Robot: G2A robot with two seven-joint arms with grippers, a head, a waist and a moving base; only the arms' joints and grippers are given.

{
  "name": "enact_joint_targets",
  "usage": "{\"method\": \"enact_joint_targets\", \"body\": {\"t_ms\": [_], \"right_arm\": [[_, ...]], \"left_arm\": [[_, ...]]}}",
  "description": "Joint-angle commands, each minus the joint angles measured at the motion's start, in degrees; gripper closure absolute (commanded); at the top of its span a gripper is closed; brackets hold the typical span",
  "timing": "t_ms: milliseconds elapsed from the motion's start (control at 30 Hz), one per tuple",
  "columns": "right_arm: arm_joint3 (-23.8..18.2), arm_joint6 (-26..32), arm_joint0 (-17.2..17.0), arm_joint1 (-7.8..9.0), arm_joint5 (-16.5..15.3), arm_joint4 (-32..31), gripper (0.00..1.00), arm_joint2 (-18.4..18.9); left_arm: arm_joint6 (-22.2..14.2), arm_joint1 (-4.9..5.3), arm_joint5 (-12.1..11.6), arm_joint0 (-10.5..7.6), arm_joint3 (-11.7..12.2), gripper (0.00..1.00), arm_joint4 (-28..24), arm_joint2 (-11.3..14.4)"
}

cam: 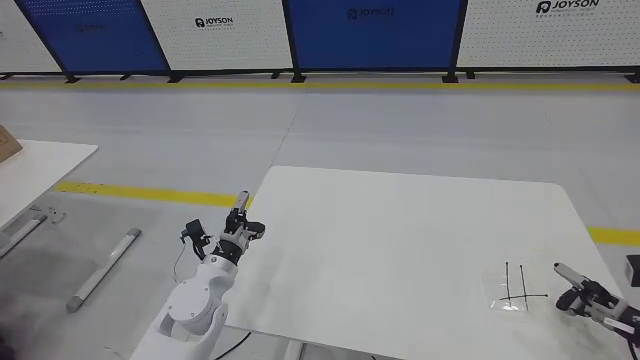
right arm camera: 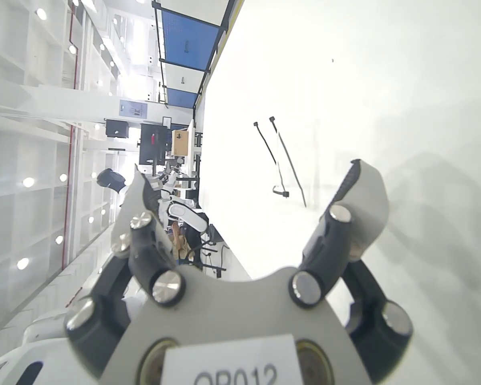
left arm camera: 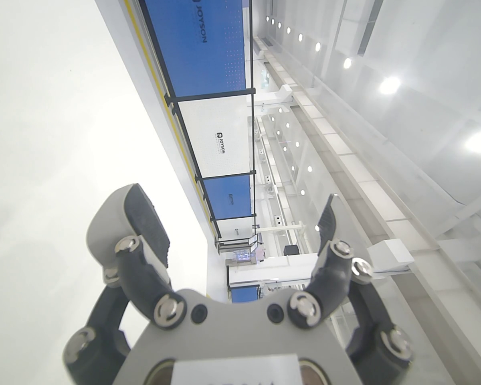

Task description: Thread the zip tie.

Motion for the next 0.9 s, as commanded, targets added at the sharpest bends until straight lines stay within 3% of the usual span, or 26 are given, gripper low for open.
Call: {"method": "enact_joint_targets", "body": {"t_ms": [0, 300, 600, 867], "right_arm": [[0.0, 0.0, 0.0, 0.00, 0.0, 0.0, 0.00, 0.0], [0.0, 0.0, 0.0, 0.00, 0.0, 0.0, 0.00, 0.0], [1.5, 1.1, -0.6, 0.40, -9.8, 1.0, 0.00, -0.6], [2.3, 0.1, -0.2, 0.47, -10.6, -0.2, 0.00, -1.3]], "left_arm": [[0.0, 0.00, 0.0, 0.00, 0.0, 0.00, 0.0, 0.0], [0.0, 0.00, 0.0, 0.00, 0.0, 0.00, 0.0, 0.0], [0.0, 0.00, 0.0, 0.00, 0.0, 0.00, 0.0, 0.0], [0.0, 0.00, 0.0, 0.00, 0.0, 0.00, 0.0, 0.0]]}}
